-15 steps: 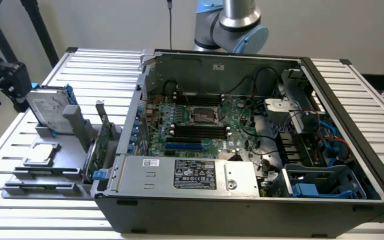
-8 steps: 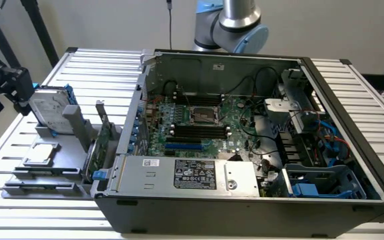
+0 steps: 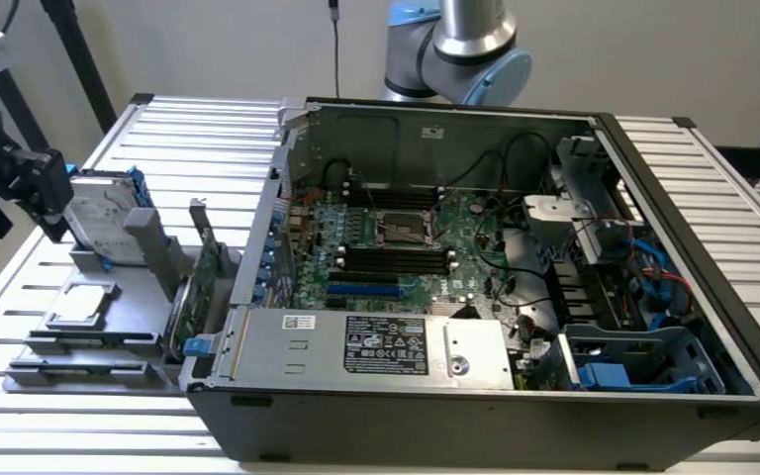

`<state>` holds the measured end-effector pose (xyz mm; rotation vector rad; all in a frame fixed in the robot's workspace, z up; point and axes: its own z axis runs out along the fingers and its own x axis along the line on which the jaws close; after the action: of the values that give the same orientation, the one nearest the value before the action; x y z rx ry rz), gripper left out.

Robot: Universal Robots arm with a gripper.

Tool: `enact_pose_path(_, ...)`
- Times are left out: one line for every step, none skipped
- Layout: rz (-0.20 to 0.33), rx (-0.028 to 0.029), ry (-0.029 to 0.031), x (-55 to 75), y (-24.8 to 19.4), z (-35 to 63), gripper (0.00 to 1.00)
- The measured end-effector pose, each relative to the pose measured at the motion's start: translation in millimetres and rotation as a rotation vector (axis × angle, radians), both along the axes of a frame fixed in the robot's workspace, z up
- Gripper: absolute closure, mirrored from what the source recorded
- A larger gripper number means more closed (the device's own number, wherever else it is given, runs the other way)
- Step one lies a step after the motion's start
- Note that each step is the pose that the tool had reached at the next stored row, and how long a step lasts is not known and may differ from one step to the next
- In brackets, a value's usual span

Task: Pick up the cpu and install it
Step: 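Pick up the cpu and move it towards the insertion slot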

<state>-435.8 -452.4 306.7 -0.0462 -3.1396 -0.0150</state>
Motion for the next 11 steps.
enact_pose_path(0.005,0.0,0.0,0.0,-0.1,-1.8,0.38)
enact_pose_path(0.011,0.0,0.0,0.1,-0.1,-3.6,0.38)
enact_pose_path(0.016,-0.0001,0.0001,0.1,-0.2,-5.4,0.38)
enact_pose_path(0.022,-0.0001,0.0001,0.1,-0.2,-7.1,0.38)
enact_pose_path(0.027,-0.0001,0.0001,0.1,-0.2,-8.9,0.38)
enact_pose_path(0.033,0.0,0.0,0.1,-0.2,-10.9,0.38)
enact_pose_path(0.037,0.0,-0.0001,0.1,-0.2,-12.7,0.38)
enact_pose_path(0.042,0.0,0.0,0.2,-0.2,-14.4,0.38)
enact_pose_path(0.046,-0.0001,0.0001,0.2,-0.2,-16.2,0.38)
enact_pose_path(0.05,0.0,0.0,0.2,-0.1,-18.0,0.38)
enact_pose_path(0.054,-0.0001,0.0001,0.2,-0.2,-19.8,0.38)
